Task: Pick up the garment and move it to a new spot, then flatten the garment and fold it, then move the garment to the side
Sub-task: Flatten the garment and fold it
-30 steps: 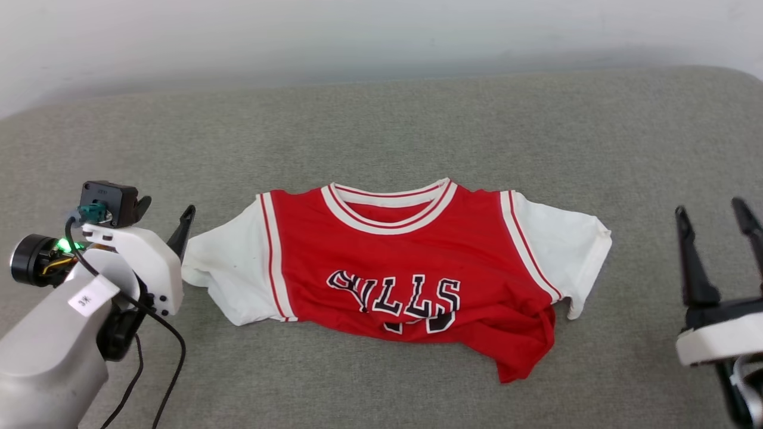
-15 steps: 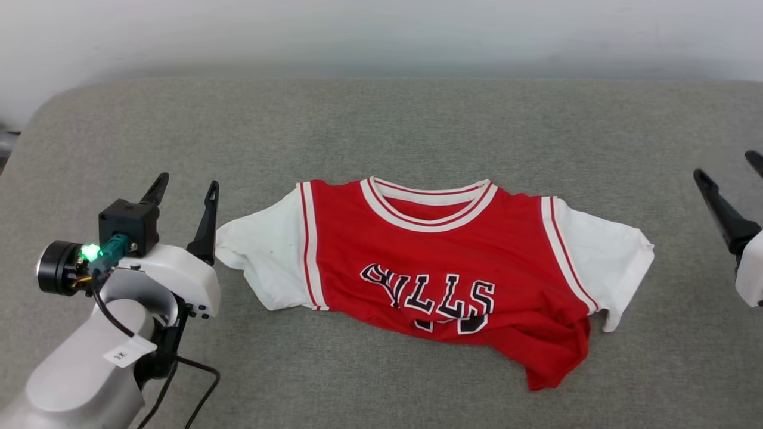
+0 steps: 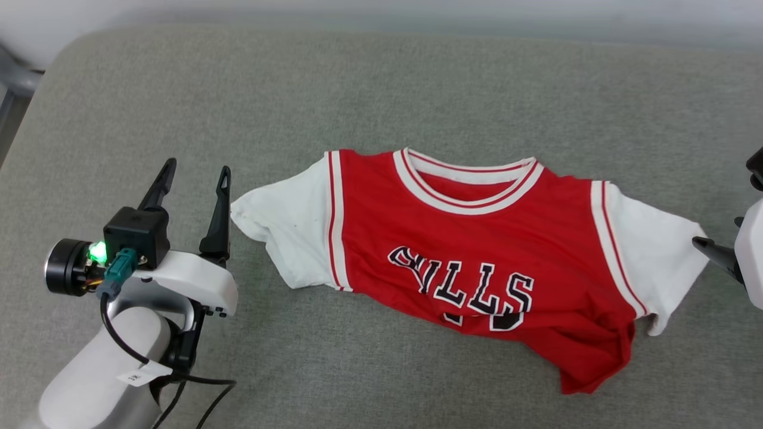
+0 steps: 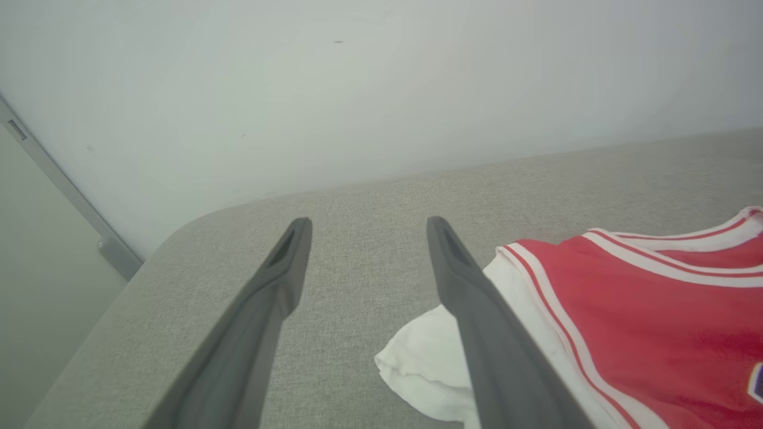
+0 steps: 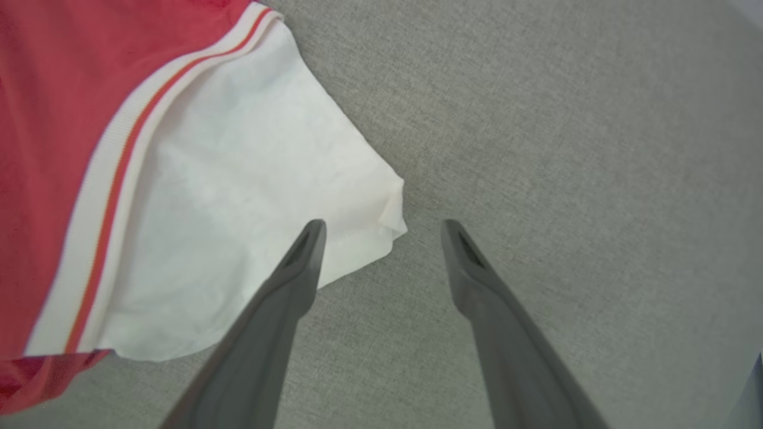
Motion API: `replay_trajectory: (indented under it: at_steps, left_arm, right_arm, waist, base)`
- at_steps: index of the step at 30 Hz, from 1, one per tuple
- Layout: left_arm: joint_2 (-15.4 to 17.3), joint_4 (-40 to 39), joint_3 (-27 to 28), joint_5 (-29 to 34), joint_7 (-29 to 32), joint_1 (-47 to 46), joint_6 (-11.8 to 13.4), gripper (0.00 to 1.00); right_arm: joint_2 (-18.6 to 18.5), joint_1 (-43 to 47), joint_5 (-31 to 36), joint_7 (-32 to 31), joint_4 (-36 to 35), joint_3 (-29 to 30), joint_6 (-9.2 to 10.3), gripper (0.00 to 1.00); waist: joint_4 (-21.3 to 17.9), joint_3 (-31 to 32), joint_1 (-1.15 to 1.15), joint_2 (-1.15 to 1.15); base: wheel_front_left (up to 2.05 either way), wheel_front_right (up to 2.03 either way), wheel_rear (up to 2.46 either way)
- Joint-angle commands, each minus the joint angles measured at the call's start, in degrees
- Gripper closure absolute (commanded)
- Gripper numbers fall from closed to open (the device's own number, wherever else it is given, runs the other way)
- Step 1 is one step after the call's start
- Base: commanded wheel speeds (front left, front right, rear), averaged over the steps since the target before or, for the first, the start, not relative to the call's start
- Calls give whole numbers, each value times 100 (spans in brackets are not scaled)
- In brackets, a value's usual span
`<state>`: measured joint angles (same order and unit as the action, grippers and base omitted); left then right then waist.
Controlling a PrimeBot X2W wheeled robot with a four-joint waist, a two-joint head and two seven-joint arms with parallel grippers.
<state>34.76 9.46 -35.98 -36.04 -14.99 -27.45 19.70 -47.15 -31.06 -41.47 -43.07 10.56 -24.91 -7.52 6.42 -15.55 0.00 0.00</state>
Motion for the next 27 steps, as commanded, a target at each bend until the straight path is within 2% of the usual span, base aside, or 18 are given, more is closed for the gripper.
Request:
replay_trajectory:
  at_steps: [1, 8, 11, 14, 15, 16, 22, 27]
  left_arm:
    - [-64, -17, 74, 81, -26, -3, -30, 0]
    - [-253, 10, 289, 344, -27, -110, -148, 0]
    - [-322, 59, 377, 426, -26, -125, -208, 0]
    - [-371, 98, 465, 481, -26, -97, -273, 0]
    - [-362, 121, 496, 510, -25, -86, -302, 0]
    - [-357, 148, 527, 520, -21, -80, -318, 0]
    - [-267, 297, 572, 604, -21, -175, -519, 0]
    - [-106, 430, 491, 615, 108, -413, -809, 0]
  right_arm:
    - [31, -186, -33, -84, 126, -112, 5, 0]
    - [168, -432, 144, -140, 825, -647, 5, 0]
    - [250, -228, 26, -235, 1058, -1065, -5, 0]
    - [337, -179, -100, -56, 1167, -1302, -8, 0]
    - [362, -203, -117, 41, 1189, -1356, -9, 63]
    - [373, -240, -132, 171, 1207, -1387, -9, 100]
    - [286, -667, -238, 1110, 1304, -1295, 9, 100]
    - [13, -786, -151, 1858, 1202, -1247, 8, 100]
  waist:
    - [116, -192, 0, 0]
    - [249, -496, 0, 0]
    - [272, -537, 0, 0]
    - [235, -539, 0, 0]
    - [211, -526, 0, 0]
    - [192, -511, 0, 0]
    - [54, -321, 0, 0]
    - [-54, -81, 0, 0]
  base:
    - [0, 0, 0]
    - [0, 0, 0]
    - [0, 0, 0]
    - [0, 0, 0]
    - [0, 0, 0]
    - [0, 0, 0]
    - [0, 0, 0]
    - [0, 0, 0]
